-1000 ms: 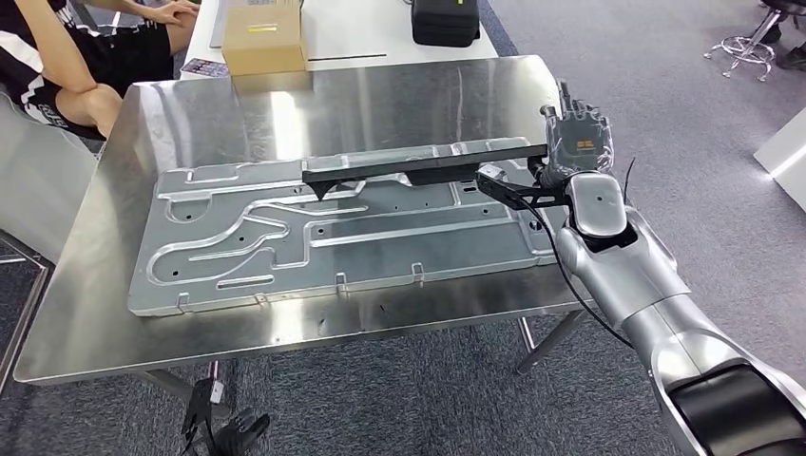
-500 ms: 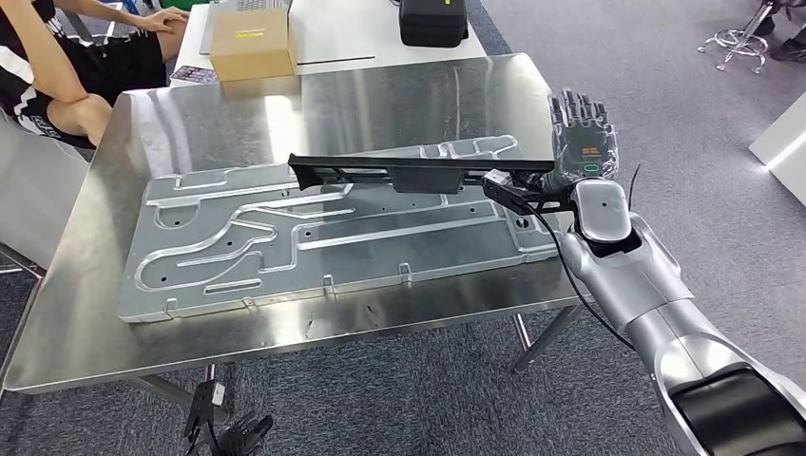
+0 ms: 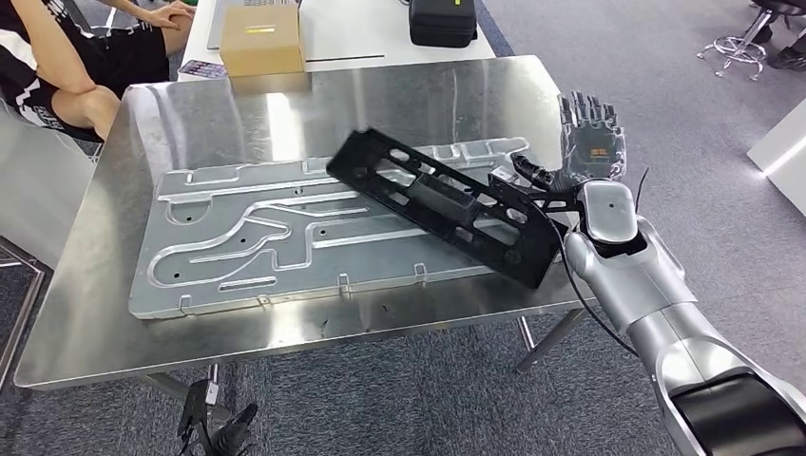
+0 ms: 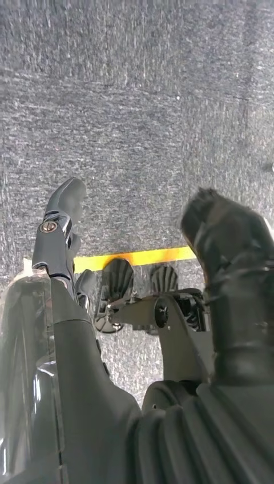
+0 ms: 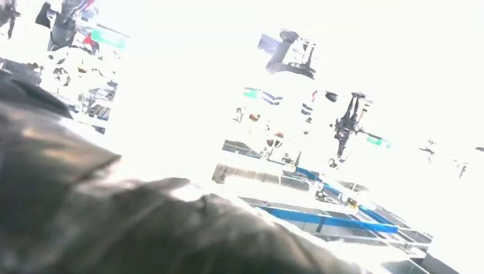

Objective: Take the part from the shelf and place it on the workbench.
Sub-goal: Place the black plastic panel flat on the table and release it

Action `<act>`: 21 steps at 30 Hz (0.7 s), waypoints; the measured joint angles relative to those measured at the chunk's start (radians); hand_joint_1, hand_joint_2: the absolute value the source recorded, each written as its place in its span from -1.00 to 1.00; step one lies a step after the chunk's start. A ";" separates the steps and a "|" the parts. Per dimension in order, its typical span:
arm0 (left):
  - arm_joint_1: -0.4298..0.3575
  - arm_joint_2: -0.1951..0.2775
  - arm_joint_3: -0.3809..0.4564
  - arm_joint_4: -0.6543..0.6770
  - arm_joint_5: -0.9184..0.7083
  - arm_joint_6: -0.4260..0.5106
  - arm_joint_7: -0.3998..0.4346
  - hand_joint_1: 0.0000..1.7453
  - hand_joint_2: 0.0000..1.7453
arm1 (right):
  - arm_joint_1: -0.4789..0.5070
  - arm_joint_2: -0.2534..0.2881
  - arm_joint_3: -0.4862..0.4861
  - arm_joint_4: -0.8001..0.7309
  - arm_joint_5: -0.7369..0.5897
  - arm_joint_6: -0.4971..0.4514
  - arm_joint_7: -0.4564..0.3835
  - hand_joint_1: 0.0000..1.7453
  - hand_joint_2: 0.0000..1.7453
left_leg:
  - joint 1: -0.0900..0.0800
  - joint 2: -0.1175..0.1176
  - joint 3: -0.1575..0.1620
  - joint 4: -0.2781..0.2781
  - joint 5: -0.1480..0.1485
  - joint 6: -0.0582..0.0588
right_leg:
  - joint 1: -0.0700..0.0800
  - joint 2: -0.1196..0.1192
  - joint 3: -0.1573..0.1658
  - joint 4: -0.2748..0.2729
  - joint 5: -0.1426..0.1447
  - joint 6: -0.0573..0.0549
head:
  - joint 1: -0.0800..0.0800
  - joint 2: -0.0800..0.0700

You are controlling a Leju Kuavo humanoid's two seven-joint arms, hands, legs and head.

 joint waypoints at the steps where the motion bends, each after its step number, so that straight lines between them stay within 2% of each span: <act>1: 0.000 0.000 0.000 0.000 0.000 0.000 0.000 -1.00 -1.00 | -0.001 0.000 -0.001 0.000 0.000 0.000 0.000 -1.00 -1.00 | 0.000 0.000 0.000 -0.001 0.000 -0.003 | 0.005 0.000 0.015 -0.033 0.007 -0.005 | 0.000 0.000; 3: 0.000 -0.001 0.000 0.000 0.000 -0.001 0.000 -1.00 -1.00 | -0.002 0.000 -0.003 0.000 0.000 0.000 0.000 -1.00 -1.00 | 0.001 0.000 0.000 -0.004 0.002 -0.014 | 0.010 0.000 0.018 -0.048 0.007 -0.012 | 0.001 0.000; 5: 0.000 -0.002 0.001 0.000 0.000 -0.001 -0.001 -1.00 -1.00 | -0.002 0.000 -0.005 -0.003 0.001 0.000 0.000 -1.00 -1.00 | 0.001 0.001 -0.003 0.006 -0.010 -0.024 | 0.003 -0.002 0.026 -0.062 0.014 -0.021 | 0.001 0.000; 7: -0.001 -0.002 0.001 0.000 0.000 -0.002 -0.002 -1.00 -1.00 | -0.004 0.000 -0.006 -0.005 0.002 0.000 0.000 -1.00 -1.00 | 0.001 0.001 -0.036 0.083 -0.058 -0.031 | -0.004 -0.004 0.035 -0.075 0.021 -0.029 | 0.000 0.000; 9: -0.001 -0.002 0.002 0.000 0.000 -0.005 -0.003 -1.00 -1.00 | -0.003 0.000 -0.006 -0.005 0.004 0.000 0.000 -1.00 -1.00 | 0.002 0.001 -0.096 0.214 -0.120 -0.036 | -0.003 -0.005 0.034 -0.074 0.021 -0.032 | 0.000 0.000; 10: 0.000 -0.002 0.002 0.000 0.000 -0.006 -0.004 -1.00 -1.00 | -0.001 0.000 -0.006 -0.005 0.005 0.000 0.000 -1.00 -1.00 | 0.003 0.002 -0.119 0.260 -0.133 -0.039 | -0.002 -0.005 0.033 -0.072 0.021 -0.033 | 0.000 0.000; 11: 0.001 -0.002 0.003 0.000 0.000 -0.007 -0.004 -1.00 -1.00 | 0.000 0.000 -0.006 -0.005 0.005 0.000 0.000 -1.00 -1.00 | 0.003 0.002 -0.124 0.269 -0.127 -0.040 | -0.002 -0.004 0.031 -0.070 0.020 -0.032 | 0.000 0.000; 12: 0.001 -0.002 0.004 0.000 0.000 -0.007 -0.004 -1.00 -1.00 | 0.002 0.000 -0.006 -0.005 0.006 0.000 0.000 -1.00 -1.00 | 0.003 0.002 -0.110 0.240 -0.102 -0.040 | -0.003 -0.002 0.030 -0.067 0.018 -0.031 | -0.001 0.000; 14: 0.000 -0.001 0.004 0.000 0.000 -0.008 -0.005 -1.00 -1.00 | 0.003 0.000 -0.007 -0.005 0.006 0.000 0.000 -1.00 -1.00 | 0.003 0.002 -0.042 0.106 -0.038 -0.036 | -0.003 0.001 0.028 -0.057 0.012 -0.025 | 0.000 0.000; 15: -0.001 -0.001 0.005 0.000 0.000 -0.008 -0.006 -1.00 -1.00 | 0.002 0.000 -0.008 -0.005 0.007 0.000 0.000 -1.00 -1.00 | 0.003 0.001 -0.013 0.050 -0.019 -0.032 | -0.001 0.002 0.026 -0.051 0.008 -0.020 | 0.000 0.000; 16: 0.000 0.000 0.005 0.000 0.000 -0.008 -0.006 -1.00 -1.00 | 0.002 0.000 -0.010 -0.005 0.007 0.000 0.000 -1.00 -1.00 | 0.002 0.000 0.004 0.016 -0.012 -0.028 | 0.000 0.003 0.023 -0.046 0.006 -0.015 | 0.000 0.000; 19: 0.002 -0.001 0.005 0.000 0.000 -0.007 -0.006 -1.00 -1.00 | 0.004 -0.001 -0.015 -0.006 0.007 0.000 0.000 -1.00 -1.00 | -0.002 0.000 0.007 0.001 -0.010 -0.012 | 0.001 0.005 0.018 -0.043 0.005 0.000 | 0.001 0.000; 21: 0.000 -0.001 0.006 0.000 0.000 -0.007 -0.006 -1.00 -1.00 | 0.004 -0.002 -0.017 -0.007 0.009 0.000 0.000 -1.00 -1.00 | 0.001 0.001 0.009 -0.007 -0.004 0.000 | -0.002 0.003 0.006 -0.012 -0.020 0.009 | 0.001 0.000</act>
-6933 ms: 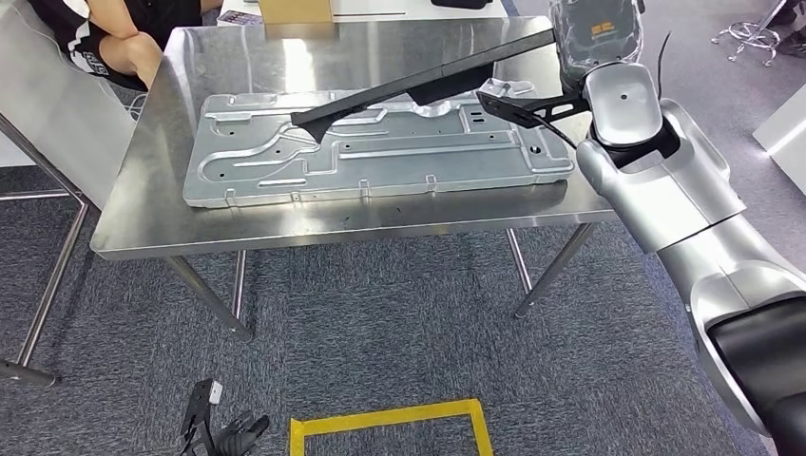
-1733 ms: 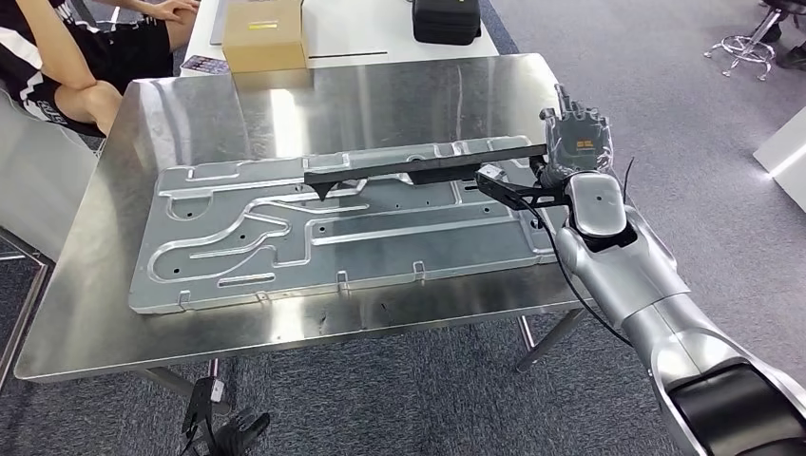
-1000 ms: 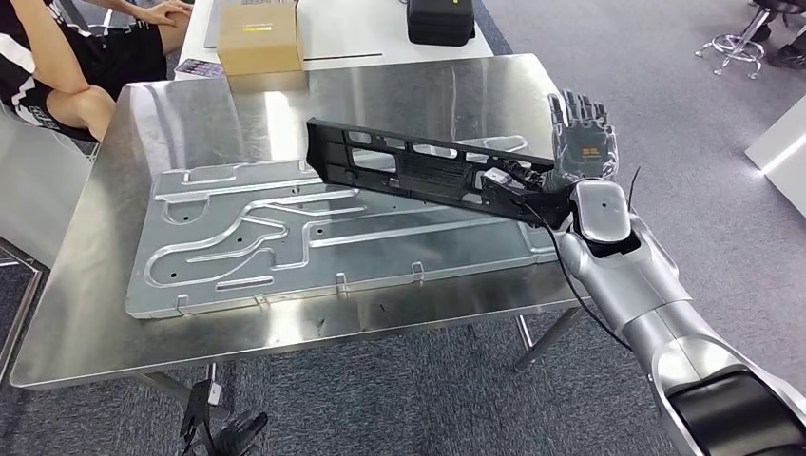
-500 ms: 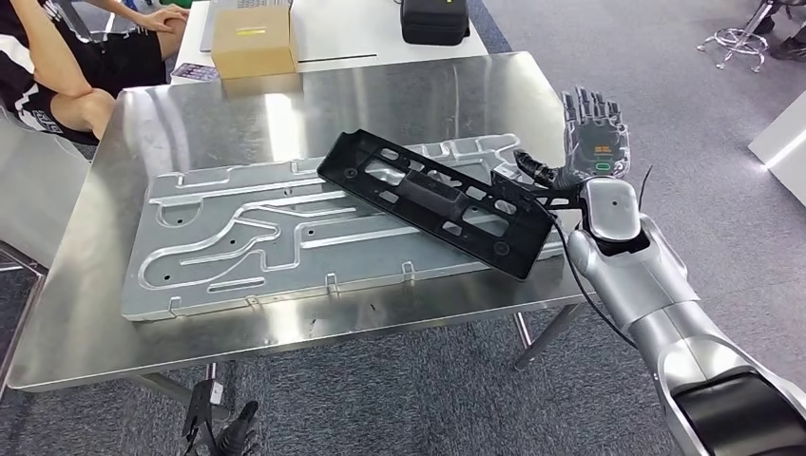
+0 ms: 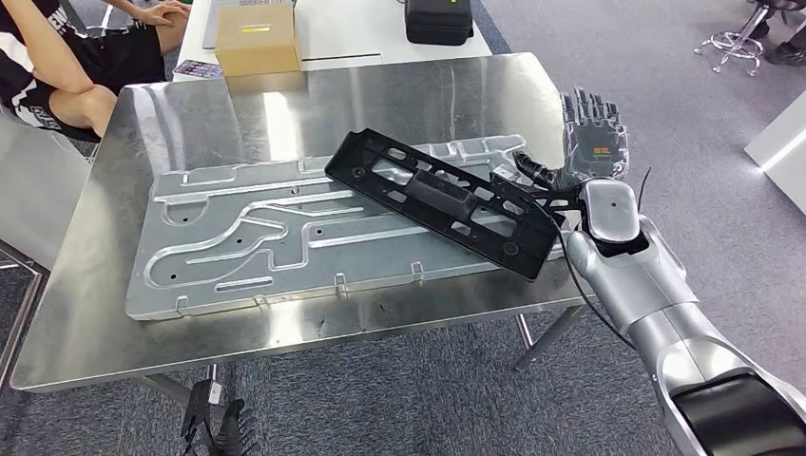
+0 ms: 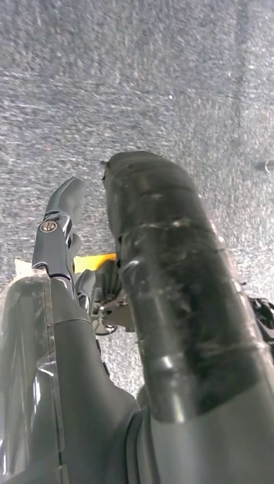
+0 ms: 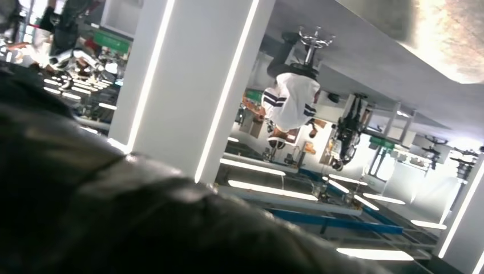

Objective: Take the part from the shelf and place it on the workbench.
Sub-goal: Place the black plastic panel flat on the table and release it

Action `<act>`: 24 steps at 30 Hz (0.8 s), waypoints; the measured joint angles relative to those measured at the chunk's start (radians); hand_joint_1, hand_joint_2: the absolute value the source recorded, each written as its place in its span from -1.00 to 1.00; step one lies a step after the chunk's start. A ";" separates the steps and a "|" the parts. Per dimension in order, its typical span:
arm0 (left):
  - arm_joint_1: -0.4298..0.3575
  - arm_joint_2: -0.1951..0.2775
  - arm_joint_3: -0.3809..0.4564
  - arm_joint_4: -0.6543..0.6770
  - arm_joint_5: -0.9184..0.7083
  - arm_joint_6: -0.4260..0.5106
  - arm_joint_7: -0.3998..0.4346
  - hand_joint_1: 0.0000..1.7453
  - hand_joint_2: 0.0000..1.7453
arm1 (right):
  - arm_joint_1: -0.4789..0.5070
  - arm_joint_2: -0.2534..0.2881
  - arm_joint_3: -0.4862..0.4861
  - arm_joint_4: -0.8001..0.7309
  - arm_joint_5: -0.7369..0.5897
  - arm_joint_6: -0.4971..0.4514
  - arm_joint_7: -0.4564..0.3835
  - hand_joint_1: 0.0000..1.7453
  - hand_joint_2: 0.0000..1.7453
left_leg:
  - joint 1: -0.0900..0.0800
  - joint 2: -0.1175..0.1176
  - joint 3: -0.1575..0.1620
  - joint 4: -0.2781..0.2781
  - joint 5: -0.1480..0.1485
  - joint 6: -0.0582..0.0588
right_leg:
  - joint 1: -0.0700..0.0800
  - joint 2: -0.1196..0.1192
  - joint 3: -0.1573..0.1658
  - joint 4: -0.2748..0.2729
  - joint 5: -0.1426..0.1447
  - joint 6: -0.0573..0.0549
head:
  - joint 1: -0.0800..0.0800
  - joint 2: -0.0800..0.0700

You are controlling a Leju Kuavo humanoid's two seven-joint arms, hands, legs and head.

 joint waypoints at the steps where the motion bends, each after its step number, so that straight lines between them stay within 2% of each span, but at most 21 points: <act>1: -0.001 0.000 0.001 0.000 0.000 0.000 0.000 -1.00 -1.00 | 0.000 -0.001 -0.001 0.000 0.002 0.001 0.000 -1.00 -1.00 | 0.001 0.000 0.001 -0.003 0.003 0.005 | -0.002 -0.001 -0.019 0.044 -0.028 0.004 | 0.000 0.000; 3: 0.000 0.000 0.004 0.000 0.000 0.000 0.000 -1.00 -1.00 | -0.001 -0.004 -0.003 0.000 0.009 0.006 0.000 -1.00 -1.00 | 0.001 0.001 -0.001 -0.002 0.005 0.009 | -0.003 -0.003 -0.079 0.177 -0.094 0.011 | 0.000 0.000; 4: 0.001 0.000 0.006 0.000 0.000 0.000 0.000 -1.00 -1.00 | -0.002 -0.006 -0.003 -0.001 0.012 0.011 0.000 -1.00 -1.00 | 0.000 0.001 -0.002 0.000 0.006 0.010 | -0.004 -0.003 -0.104 0.230 -0.114 0.012 | 0.000 0.000; 5: 0.001 0.000 0.006 0.000 0.000 -0.001 0.001 -1.00 -1.00 | -0.004 -0.009 -0.003 -0.001 0.015 0.017 -0.002 -1.00 -1.00 | 0.000 0.001 -0.004 0.002 0.006 0.010 | -0.004 -0.003 -0.113 0.252 -0.115 0.013 | 0.000 0.000; 6: 0.001 0.000 0.007 0.000 0.000 -0.002 0.001 -1.00 -1.00 | -0.009 -0.014 -0.003 -0.003 0.017 0.024 -0.005 -1.00 -1.00 | 0.000 0.001 -0.004 0.004 0.006 0.010 | -0.004 -0.003 -0.103 0.234 -0.096 0.011 | 0.000 0.000; 8: 0.001 -0.001 0.009 0.000 0.000 -0.003 0.002 -1.00 -1.00 | -0.028 -0.027 -0.004 -0.010 0.019 0.036 -0.012 -1.00 -1.00 | -0.001 -0.001 -0.005 0.005 0.006 0.010 | -0.001 -0.003 -0.038 0.105 -0.028 0.002 | 0.000 0.000; 10: 0.001 -0.002 0.013 0.000 0.000 -0.004 0.002 -1.00 -1.00 | -0.050 -0.036 -0.006 -0.015 0.019 0.040 -0.016 -1.00 -1.00 | -0.003 -0.001 -0.010 0.006 0.010 0.004 | 0.006 -0.002 0.012 -0.005 0.016 -0.009 | 0.000 0.000; 12: 0.001 -0.003 0.015 0.000 0.000 -0.004 0.002 -1.00 -1.00 | -0.060 -0.040 -0.007 -0.017 0.019 0.041 -0.018 -1.00 -1.00 | -0.003 -0.002 -0.017 0.006 0.017 -0.007 | 0.012 -0.002 0.018 -0.029 0.024 -0.015 | 0.000 0.000; 14: 0.002 -0.004 0.015 0.000 0.000 -0.004 0.003 -1.00 -1.00 | -0.061 -0.042 -0.007 -0.019 0.019 0.042 -0.018 -1.00 -1.00 | -0.005 -0.003 -0.022 0.008 0.014 -0.019 | 0.008 -0.004 0.016 -0.041 0.037 -0.025 | 0.000 0.000; 15: 0.002 -0.004 0.016 0.000 0.000 -0.004 0.003 -1.00 -1.00 | -0.062 -0.042 -0.007 -0.021 0.019 0.042 -0.018 -1.00 -1.00 | -0.006 -0.003 -0.030 0.025 -0.004 -0.024 | 0.004 -0.006 0.015 -0.048 0.045 -0.031 | 0.000 0.000; 16: 0.002 -0.004 0.016 0.000 0.000 -0.004 0.003 -1.00 -1.00 | -0.064 -0.042 -0.007 -0.022 0.019 0.042 -0.018 -1.00 -1.00 | -0.006 -0.003 -0.044 0.061 -0.035 -0.028 | 0.001 -0.008 0.012 -0.055 0.054 -0.038 | -0.001 0.000; 18: 0.001 -0.004 0.016 0.000 0.000 -0.004 0.003 -1.00 -1.00 | -0.067 -0.041 -0.007 -0.024 0.019 0.042 -0.018 -1.00 -1.00 | -0.003 -0.002 -0.086 0.186 -0.119 -0.033 | 0.002 -0.010 -0.002 -0.056 0.067 -0.044 | -0.002 0.000; 19: 0.001 -0.004 0.016 0.000 0.000 -0.005 0.003 -1.00 -1.00 | -0.068 -0.041 -0.007 -0.024 0.019 0.042 -0.018 -1.00 -1.00 | -0.001 -0.002 -0.103 0.246 -0.150 -0.036 | 0.002 -0.010 -0.011 -0.054 0.073 -0.044 | -0.002 0.000; 20: 0.001 -0.004 0.016 0.000 0.000 -0.005 0.003 -1.00 -1.00 | -0.068 -0.041 -0.007 -0.024 0.019 0.042 -0.018 -1.00 -1.00 | 0.000 -0.002 -0.109 0.283 -0.166 -0.038 | 0.003 -0.010 -0.022 -0.051 0.079 -0.044 | -0.002 0.000; 21: 0.001 -0.004 0.017 0.000 0.000 -0.005 0.003 -1.00 -1.00 | -0.068 -0.041 -0.007 -0.024 0.019 0.042 -0.018 -1.00 -1.00 | 0.001 -0.001 -0.093 0.277 -0.162 -0.039 | 0.003 -0.010 -0.033 -0.047 0.085 -0.042 | -0.002 0.000; 22: 0.000 -0.004 0.017 0.000 0.000 -0.005 0.003 -1.00 -1.00 | -0.068 -0.042 -0.007 -0.025 0.019 0.042 -0.018 -1.00 -1.00 | 0.001 -0.001 -0.057 0.231 -0.144 -0.039 | 0.003 -0.009 -0.044 -0.042 0.091 -0.040 | -0.002 0.000; 24: -0.003 -0.004 0.017 0.000 0.000 -0.004 0.003 -1.00 -1.00 | -0.069 -0.042 -0.007 -0.029 0.020 0.042 -0.018 -1.00 -1.00 | 0.000 -0.002 0.038 0.089 -0.104 -0.034 | 0.003 -0.007 -0.064 -0.029 0.101 -0.031 | -0.002 0.000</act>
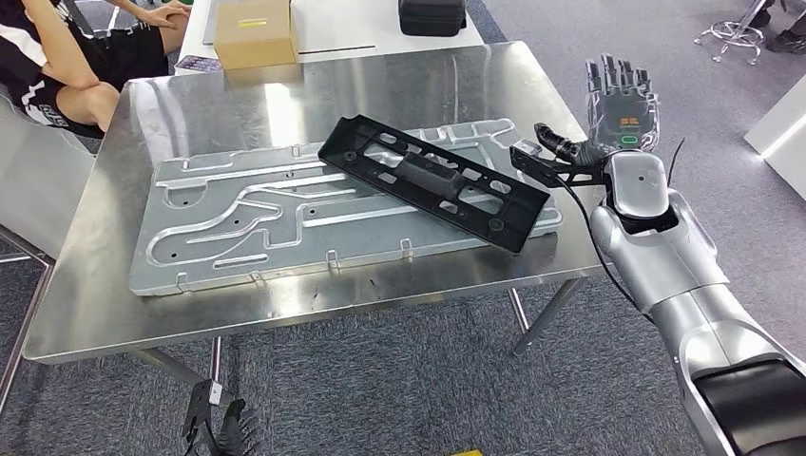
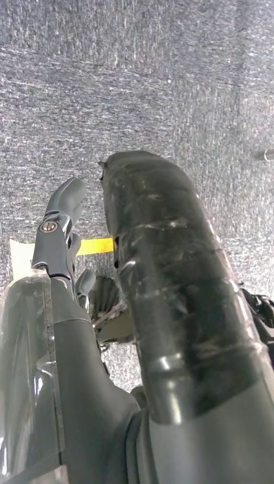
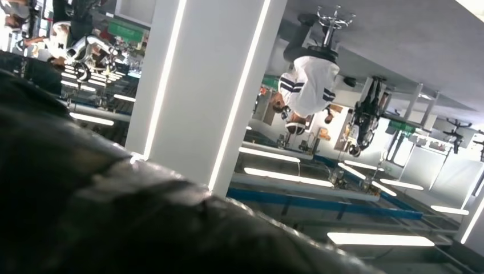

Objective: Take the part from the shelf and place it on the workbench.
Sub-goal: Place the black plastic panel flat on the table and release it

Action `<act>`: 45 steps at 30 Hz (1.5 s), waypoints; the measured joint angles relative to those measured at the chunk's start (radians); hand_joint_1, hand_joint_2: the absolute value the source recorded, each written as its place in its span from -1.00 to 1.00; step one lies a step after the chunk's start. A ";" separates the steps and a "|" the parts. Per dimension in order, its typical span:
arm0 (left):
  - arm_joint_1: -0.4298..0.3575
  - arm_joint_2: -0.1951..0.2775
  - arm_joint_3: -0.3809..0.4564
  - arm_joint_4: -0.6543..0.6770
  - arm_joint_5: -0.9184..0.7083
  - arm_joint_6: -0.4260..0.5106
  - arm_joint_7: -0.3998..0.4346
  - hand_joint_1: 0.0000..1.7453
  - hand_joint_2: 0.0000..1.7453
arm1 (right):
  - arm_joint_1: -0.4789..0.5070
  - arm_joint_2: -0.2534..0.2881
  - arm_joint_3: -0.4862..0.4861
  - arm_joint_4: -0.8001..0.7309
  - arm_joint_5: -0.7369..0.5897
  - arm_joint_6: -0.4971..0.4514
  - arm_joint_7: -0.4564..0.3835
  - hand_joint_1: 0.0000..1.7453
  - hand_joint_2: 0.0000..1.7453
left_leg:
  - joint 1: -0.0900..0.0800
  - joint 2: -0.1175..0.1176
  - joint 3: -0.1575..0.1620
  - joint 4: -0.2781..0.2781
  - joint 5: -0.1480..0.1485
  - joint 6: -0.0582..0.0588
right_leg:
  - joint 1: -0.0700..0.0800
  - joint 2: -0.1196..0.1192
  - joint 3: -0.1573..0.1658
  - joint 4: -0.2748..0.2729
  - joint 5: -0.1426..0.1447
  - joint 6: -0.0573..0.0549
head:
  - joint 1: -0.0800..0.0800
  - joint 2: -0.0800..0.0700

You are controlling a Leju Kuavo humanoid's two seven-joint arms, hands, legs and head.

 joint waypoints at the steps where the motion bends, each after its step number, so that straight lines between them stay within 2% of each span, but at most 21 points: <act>1: -0.002 0.000 0.000 0.000 0.000 0.000 0.000 -1.00 -1.00 | -0.002 -0.002 0.000 -0.003 0.001 0.001 0.000 -1.00 -1.00 | -0.002 -0.001 0.028 -0.050 0.013 0.005 | 0.000 0.000 -0.008 0.005 0.006 0.006 | 0.000 0.000; 4: 0.000 0.000 0.000 0.000 0.000 -0.001 0.002 -1.00 -1.00 | -0.017 -0.013 0.000 -0.010 0.008 0.024 -0.003 -1.00 -1.00 | -0.011 -0.003 0.026 -0.082 0.038 0.025 | -0.003 0.001 -0.023 0.003 0.032 0.025 | 0.001 0.000; 6: 0.003 0.000 0.000 0.000 0.001 -0.002 0.006 -1.00 -1.00 | -0.029 -0.027 0.000 -0.014 0.013 0.046 -0.012 -1.00 -1.00 | -0.012 0.000 0.013 -0.088 0.062 0.041 | -0.008 0.003 -0.035 0.012 0.016 0.035 | 0.002 0.000; 10: 0.003 0.003 0.002 0.000 0.001 -0.007 0.010 -1.00 -1.00 | -0.082 -0.050 0.002 -0.026 0.019 0.082 -0.030 -1.00 -1.00 | -0.011 0.007 -0.040 -0.091 0.109 0.058 | -0.013 0.003 -0.089 0.230 -0.172 0.051 | 0.007 0.000; 11: 0.003 0.003 0.003 0.000 0.001 -0.009 0.011 -1.00 -1.00 | -0.092 -0.052 0.003 -0.027 0.021 0.089 -0.032 -1.00 -1.00 | -0.011 0.008 -0.053 -0.090 0.118 0.058 | -0.013 0.003 -0.090 0.277 -0.191 0.053 | 0.007 0.000; 13: 0.003 0.003 0.003 0.000 0.000 -0.015 0.011 -1.00 -1.00 | -0.110 -0.057 0.007 -0.029 0.025 0.101 -0.036 -1.00 -1.00 | -0.011 0.009 -0.079 -0.087 0.137 0.056 | -0.013 0.003 -0.042 0.274 -0.172 0.051 | 0.007 0.000; 16: 0.002 0.002 0.003 0.000 0.000 -0.023 0.011 -1.00 -1.00 | -0.152 -0.067 0.018 -0.037 0.031 0.117 -0.045 -1.00 -1.00 | -0.012 0.009 -0.109 -0.084 0.164 0.048 | -0.006 0.003 0.114 0.075 -0.139 0.034 | 0.006 0.000; 18: 0.002 0.002 0.003 0.000 0.000 -0.025 0.011 -1.00 -1.00 | -0.185 -0.074 0.023 -0.043 0.032 0.124 -0.051 -1.00 -1.00 | -0.011 0.009 -0.115 -0.090 0.183 0.037 | 0.004 0.002 0.163 -0.007 -0.144 0.024 | 0.006 0.000; 21: 0.004 0.002 0.004 0.000 0.000 -0.027 0.014 -1.00 -1.00 | -0.214 -0.080 0.030 -0.044 0.033 0.135 -0.055 -1.00 -1.00 | -0.008 0.006 -0.122 -0.096 0.193 0.019 | 0.004 -0.002 0.158 -0.034 -0.112 0.004 | 0.006 0.000; 23: 0.005 0.003 0.004 0.000 -0.001 -0.029 0.015 -1.00 -1.00 | -0.226 -0.079 0.035 -0.044 0.033 0.140 -0.055 -1.00 -1.00 | -0.008 0.004 -0.146 -0.037 0.121 0.010 | -0.002 -0.006 0.140 -0.049 -0.082 -0.009 | 0.006 0.000; 25: 0.004 0.003 0.004 0.000 -0.002 -0.032 0.015 -1.00 -1.00 | -0.237 -0.079 0.040 -0.043 0.031 0.141 -0.055 -1.00 -1.00 | -0.003 0.003 -0.175 0.089 0.023 0.002 | 0.001 -0.007 0.109 -0.048 -0.057 -0.015 | 0.006 0.000; 26: 0.004 0.003 0.004 0.000 -0.003 -0.033 0.015 -1.00 -1.00 | -0.241 -0.079 0.042 -0.043 0.030 0.141 -0.055 -1.00 -1.00 | 0.000 0.003 -0.182 0.150 0.000 -0.002 | 0.002 -0.007 0.091 -0.045 -0.046 -0.015 | 0.006 0.000; 28: 0.003 0.003 0.004 0.000 -0.005 -0.033 0.014 -1.00 -1.00 | -0.247 -0.079 0.047 -0.041 0.028 0.140 -0.055 -1.00 -1.00 | 0.008 0.004 -0.160 0.194 0.026 -0.010 | 0.001 -0.007 0.054 -0.033 -0.025 -0.009 | 0.006 0.000; 30: 0.001 0.003 0.005 0.000 -0.008 -0.033 0.013 -1.00 -1.00 | -0.256 -0.080 0.051 -0.041 0.026 0.140 -0.055 -1.00 -1.00 | 0.017 0.004 -0.081 0.114 0.063 -0.018 | -0.003 -0.005 0.016 -0.012 -0.010 0.001 | 0.006 0.000; 32: -0.003 0.003 0.005 0.000 -0.011 -0.033 0.011 -1.00 -1.00 | -0.267 -0.085 0.052 -0.040 0.025 0.139 -0.054 -1.00 -1.00 | 0.015 0.001 0.004 -0.008 0.038 -0.017 | -0.004 -0.004 -0.016 0.011 0.002 0.014 | 0.006 0.000; 34: -0.004 0.003 0.005 0.000 -0.012 -0.033 0.009 -1.00 -1.00 | -0.272 -0.090 0.054 -0.038 0.023 0.139 -0.053 -1.00 -1.00 | 0.006 -0.002 0.028 -0.063 0.018 -0.002 | -0.006 -0.004 -0.031 0.019 0.018 0.027 | 0.008 0.000; 36: -0.002 0.002 0.005 0.000 -0.012 -0.032 0.009 -1.00 -1.00 | -0.270 -0.093 0.057 -0.032 0.021 0.139 -0.053 -1.00 -1.00 | 0.004 0.001 0.012 -0.068 0.041 0.018 | -0.011 -0.004 -0.041 0.017 0.021 0.039 | 0.008 0.000; 37: -0.001 0.002 0.005 0.000 -0.012 -0.031 0.008 -1.00 -1.00 | -0.268 -0.095 0.058 -0.029 0.020 0.139 -0.053 -1.00 -1.00 | 0.004 0.003 0.002 -0.070 0.055 0.030 | -0.014 -0.003 -0.050 0.031 -0.004 0.045 | 0.008 0.000; 41: -0.002 0.006 0.007 0.000 -0.011 -0.028 0.008 -1.00 -1.00 | -0.269 -0.089 0.064 -0.019 0.025 0.137 -0.032 -1.00 -1.00 | 0.003 0.008 -0.057 -0.072 0.107 0.046 | -0.016 -0.002 -0.100 0.242 -0.179 0.054 | 0.008 0.000; 43: -0.002 0.006 0.007 0.000 -0.011 -0.026 0.011 -1.00 -1.00 | -0.270 -0.066 0.071 -0.009 0.038 0.138 -0.003 -1.00 -1.00 | 0.002 0.011 -0.088 -0.072 0.131 0.044 | -0.015 -0.002 -0.077 0.291 -0.168 0.053 | 0.008 0.000; 45: -0.003 0.006 0.007 0.000 -0.011 -0.023 0.015 -1.00 -1.00 | -0.276 -0.033 0.079 0.003 0.049 0.139 0.022 -1.00 -1.00 | 0.002 0.014 -0.113 -0.071 0.154 0.038 | -0.014 -0.001 0.009 0.217 -0.125 0.047 | 0.008 0.000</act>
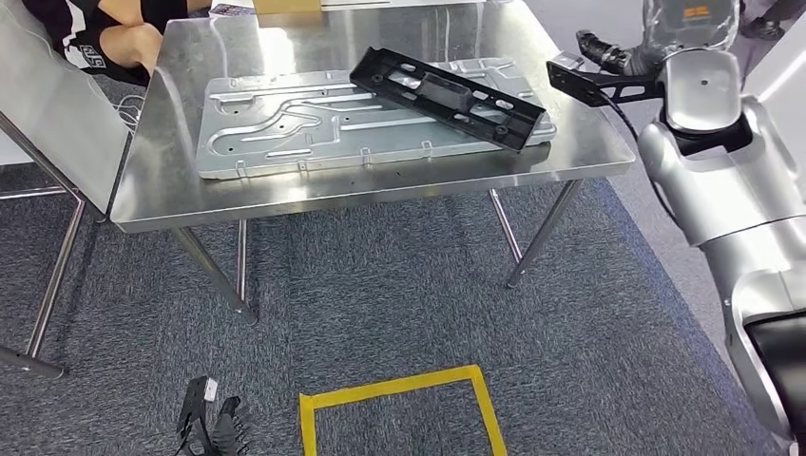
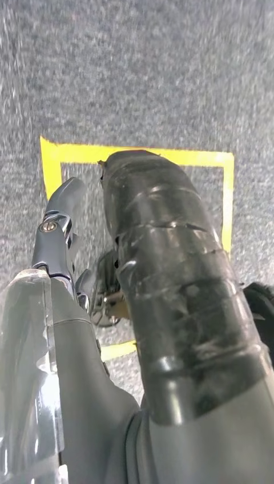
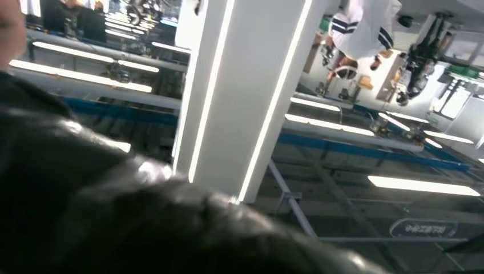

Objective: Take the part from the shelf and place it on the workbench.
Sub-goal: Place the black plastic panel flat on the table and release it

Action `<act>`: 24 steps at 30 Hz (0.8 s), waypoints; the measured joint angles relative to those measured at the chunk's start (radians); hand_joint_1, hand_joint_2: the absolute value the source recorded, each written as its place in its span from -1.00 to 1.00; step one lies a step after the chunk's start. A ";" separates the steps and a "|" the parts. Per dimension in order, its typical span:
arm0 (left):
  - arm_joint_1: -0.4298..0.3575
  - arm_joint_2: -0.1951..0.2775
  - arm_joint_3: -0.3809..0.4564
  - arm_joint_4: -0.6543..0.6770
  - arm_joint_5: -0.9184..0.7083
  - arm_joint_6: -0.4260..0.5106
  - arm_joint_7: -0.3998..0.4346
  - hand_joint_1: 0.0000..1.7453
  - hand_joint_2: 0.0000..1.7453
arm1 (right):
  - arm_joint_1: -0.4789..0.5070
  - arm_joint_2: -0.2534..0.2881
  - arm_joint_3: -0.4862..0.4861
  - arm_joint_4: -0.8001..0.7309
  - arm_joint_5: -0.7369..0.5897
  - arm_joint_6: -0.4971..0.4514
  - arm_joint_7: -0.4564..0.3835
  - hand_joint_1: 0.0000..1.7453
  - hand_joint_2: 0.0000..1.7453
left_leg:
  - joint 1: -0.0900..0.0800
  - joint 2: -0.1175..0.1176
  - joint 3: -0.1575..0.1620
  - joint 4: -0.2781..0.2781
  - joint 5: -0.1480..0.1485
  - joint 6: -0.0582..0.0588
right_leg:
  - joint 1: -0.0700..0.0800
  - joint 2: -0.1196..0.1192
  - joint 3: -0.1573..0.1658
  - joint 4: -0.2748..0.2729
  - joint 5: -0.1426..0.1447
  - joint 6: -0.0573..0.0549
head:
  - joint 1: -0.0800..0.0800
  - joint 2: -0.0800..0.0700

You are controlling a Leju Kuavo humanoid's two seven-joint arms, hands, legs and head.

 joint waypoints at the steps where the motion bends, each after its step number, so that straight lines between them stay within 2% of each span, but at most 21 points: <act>1: -0.001 0.000 0.000 0.000 -0.001 0.001 0.002 -1.00 -1.00 | -0.007 0.016 0.003 0.005 0.004 -0.001 0.008 -1.00 -1.00 | -0.001 0.001 -0.010 0.000 0.010 -0.004 | 0.003 0.000 0.060 -0.072 0.000 -0.005 | 0.000 0.000; 2: -0.002 -0.001 0.000 0.000 -0.002 0.002 0.003 -1.00 -1.00 | -0.015 0.029 0.006 0.010 0.007 -0.001 0.014 -1.00 -1.00 | -0.001 0.001 -0.016 0.000 0.020 -0.009 | 0.006 0.000 0.109 -0.138 -0.010 -0.010 | -0.001 0.000; 3: -0.003 -0.001 0.000 0.000 -0.003 0.004 0.004 -1.00 -1.00 | -0.024 0.040 0.008 0.016 0.009 -0.002 0.017 -1.00 -1.00 | 0.000 0.001 -0.019 -0.003 0.031 -0.014 | 0.011 0.000 0.141 -0.187 -0.021 -0.015 | -0.001 0.000; 4: -0.003 -0.001 0.000 0.000 -0.004 0.005 0.004 -1.00 -1.00 | -0.033 0.049 0.009 0.022 0.011 -0.002 0.020 -1.00 -1.00 | 0.001 0.000 -0.021 -0.008 0.043 -0.020 | 0.015 0.000 0.155 -0.215 -0.029 -0.020 | -0.001 0.000; 6: -0.001 -0.001 0.000 0.000 -0.008 0.006 0.004 -1.00 -1.00 | -0.045 0.064 0.010 0.037 0.015 -0.002 0.022 -1.00 -1.00 | 0.003 -0.002 -0.025 -0.020 0.058 -0.034 | 0.017 -0.003 0.145 -0.231 -0.006 -0.034 | 0.000 0.000; 7: 0.001 -0.001 0.000 0.000 -0.009 0.007 0.004 -1.00 -1.00 | -0.049 0.070 0.011 0.042 0.016 -0.002 0.022 -1.00 -1.00 | 0.003 -0.004 -0.033 -0.013 0.041 -0.039 | 0.015 -0.004 0.138 -0.239 0.008 -0.042 | -0.001 0.000; 8: 0.002 -0.001 0.000 0.000 -0.010 0.007 0.004 -1.00 -1.00 | -0.052 0.076 0.011 0.046 0.017 -0.003 0.022 -1.00 -1.00 | 0.004 -0.005 -0.043 0.014 0.003 -0.043 | 0.013 -0.006 0.127 -0.247 0.025 -0.050 | -0.002 0.000; 10: 0.002 0.000 0.000 0.000 -0.010 0.007 0.003 -1.00 -1.00 | -0.056 0.084 0.012 0.053 0.017 -0.003 0.020 -1.00 -1.00 | 0.005 -0.006 -0.068 0.124 -0.105 -0.047 | 0.013 -0.007 0.098 -0.249 0.054 -0.059 | -0.002 0.000; 11: 0.002 0.000 0.000 0.000 -0.010 0.007 0.003 -1.00 -1.00 | -0.056 0.086 0.012 0.057 0.017 -0.004 0.018 -1.00 -1.00 | 0.006 -0.006 -0.076 0.188 -0.142 -0.050 | 0.014 -0.007 0.081 -0.246 0.067 -0.060 | -0.003 0.000; 12: 0.002 0.000 0.000 0.000 -0.011 0.007 0.003 -1.00 -1.00 | -0.057 0.088 0.012 0.061 0.018 -0.004 0.017 -1.00 -1.00 | 0.007 -0.005 -0.077 0.237 -0.152 -0.052 | 0.015 -0.007 0.062 -0.242 0.079 -0.060 | -0.003 0.000; 13: 0.001 0.000 0.000 0.000 -0.011 0.007 0.002 -1.00 -1.00 | -0.057 0.089 0.013 0.064 0.018 -0.004 0.016 -1.00 -1.00 | 0.008 -0.005 -0.066 0.260 -0.139 -0.054 | 0.015 -0.006 0.043 -0.237 0.090 -0.058 | -0.003 0.000; 14: 0.001 0.000 0.000 0.000 -0.012 0.007 0.001 -1.00 -1.00 | -0.057 0.090 0.013 0.066 0.018 -0.004 0.016 -1.00 -1.00 | 0.008 -0.005 -0.039 0.251 -0.112 -0.055 | 0.014 -0.005 0.024 -0.231 0.101 -0.055 | -0.003 0.000; 15: 0.000 0.000 0.000 0.000 -0.014 0.007 0.000 -1.00 -1.00 | -0.057 0.090 0.013 0.068 0.018 -0.005 0.015 -1.00 -1.00 | 0.009 -0.006 0.003 0.210 -0.091 -0.054 | 0.014 -0.004 0.006 -0.224 0.111 -0.050 | -0.003 0.000; 16: -0.001 0.000 0.000 0.000 -0.015 0.007 -0.001 -1.00 -1.00 | -0.057 0.089 0.013 0.069 0.017 -0.006 0.015 -1.00 -1.00 | 0.008 -0.006 0.056 0.146 -0.090 -0.054 | 0.014 -0.003 -0.011 -0.216 0.119 -0.044 | -0.003 0.000; 17: -0.001 0.000 0.000 0.000 -0.017 0.006 -0.002 -1.00 -1.00 | -0.057 0.086 0.013 0.069 0.017 -0.008 0.015 -1.00 -1.00 | 0.005 -0.009 0.102 0.081 -0.100 -0.050 | 0.013 -0.004 -0.024 -0.210 0.127 -0.038 | -0.002 0.000; 18: -0.001 0.000 0.000 0.000 -0.018 0.006 -0.003 -1.00 -1.00 | -0.058 0.083 0.013 0.070 0.017 -0.011 0.014 -1.00 -1.00 | 0.002 -0.012 0.131 0.032 -0.115 -0.046 | 0.013 -0.004 -0.032 -0.207 0.136 -0.033 | -0.002 0.000; 19: 0.000 0.000 0.000 0.000 -0.019 0.006 -0.004 -1.00 -1.00 | -0.057 0.080 0.013 0.071 0.016 -0.014 0.012 -1.00 -1.00 | -0.003 -0.014 0.144 0.003 -0.125 -0.040 | 0.012 -0.005 -0.037 -0.208 0.145 -0.027 | -0.002 0.000; 21: 0.002 -0.001 0.000 0.000 -0.020 0.006 -0.006 -1.00 -1.00 | -0.053 0.071 0.013 0.073 0.011 -0.018 -0.001 -1.00 -1.00 | -0.006 -0.013 0.134 -0.014 -0.105 -0.024 | 0.008 -0.003 -0.044 -0.217 0.164 -0.017 | -0.002 0.000; 22: 0.002 -0.002 0.000 0.000 -0.021 0.006 -0.006 -1.00 -1.00 | -0.049 0.059 0.013 0.073 0.004 -0.018 -0.013 -1.00 -1.00 | -0.006 -0.011 0.127 -0.022 -0.091 -0.014 | 0.006 -0.001 -0.051 -0.214 0.153 -0.011 | -0.003 0.000; 23: 0.002 -0.002 0.000 0.000 -0.022 0.006 -0.008 -1.00 -1.00 | -0.044 0.041 0.013 0.069 -0.007 -0.016 -0.030 -1.00 -1.00 | -0.003 -0.010 0.117 -0.029 -0.075 -0.003 | 0.004 0.001 -0.060 -0.194 0.123 -0.006 | -0.002 0.000; 24: 0.002 -0.003 0.000 0.000 -0.023 0.006 -0.011 -1.00 -1.00 | -0.039 0.016 0.013 0.061 -0.022 -0.012 -0.049 -1.00 -1.00 | -0.002 -0.009 0.105 -0.033 -0.061 0.005 | 0.002 0.002 -0.073 -0.152 0.074 0.000 | -0.002 0.000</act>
